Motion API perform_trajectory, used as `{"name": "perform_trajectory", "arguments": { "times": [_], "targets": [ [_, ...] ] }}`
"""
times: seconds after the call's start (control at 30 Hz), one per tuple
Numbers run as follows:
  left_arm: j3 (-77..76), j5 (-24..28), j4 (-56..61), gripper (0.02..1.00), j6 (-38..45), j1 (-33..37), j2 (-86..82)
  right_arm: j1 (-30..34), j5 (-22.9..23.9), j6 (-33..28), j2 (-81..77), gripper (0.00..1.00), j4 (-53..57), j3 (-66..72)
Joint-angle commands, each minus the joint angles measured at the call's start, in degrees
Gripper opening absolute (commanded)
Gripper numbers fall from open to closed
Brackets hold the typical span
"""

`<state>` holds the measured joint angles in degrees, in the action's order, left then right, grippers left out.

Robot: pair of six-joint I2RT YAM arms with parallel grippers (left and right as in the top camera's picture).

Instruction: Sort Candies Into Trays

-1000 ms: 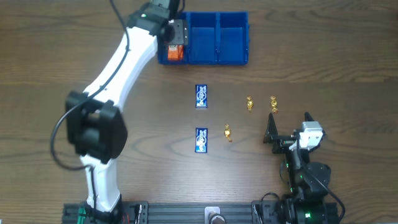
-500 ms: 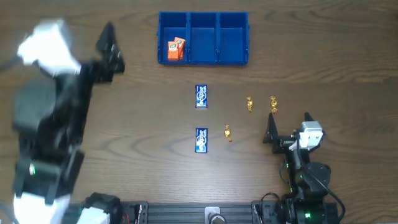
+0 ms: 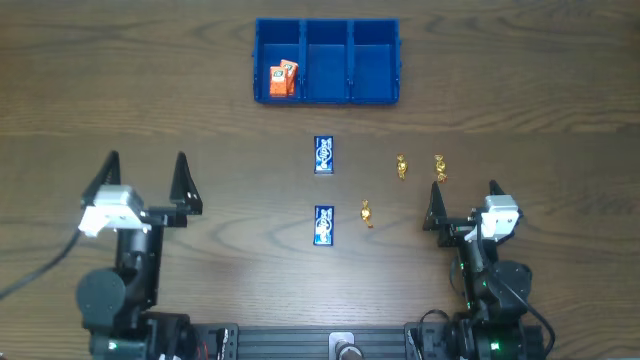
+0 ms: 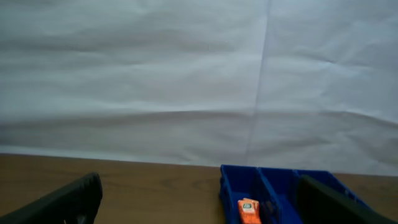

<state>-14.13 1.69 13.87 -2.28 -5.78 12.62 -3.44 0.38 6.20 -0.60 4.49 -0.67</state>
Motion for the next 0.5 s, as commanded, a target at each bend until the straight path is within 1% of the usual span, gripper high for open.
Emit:
{"name": "perform_trajectory", "arguments": {
  "times": [0.03,0.13,0.43,0.5],
  "targets": [
    [9.7,2.4,3.1,0.998,1.2,0.7,-7.5,0.2,-0.3,-0.7,0.4,0.998,0.3,0.2],
    [13.9,2.4,3.0,0.998,1.2,1.0,-10.2,0.2,-0.3,-0.7,0.4,0.998,0.3,0.2],
    [13.9,2.6,-10.5,0.998,1.0,1.0,-12.5,0.2,-0.3,-0.7,0.4,0.998,0.3,0.2],
    [13.9,2.6,-15.2,0.998,1.0,1.0,-12.5,0.2,-0.3,-0.7,0.4,0.998,0.3,0.2]
  ]
}}
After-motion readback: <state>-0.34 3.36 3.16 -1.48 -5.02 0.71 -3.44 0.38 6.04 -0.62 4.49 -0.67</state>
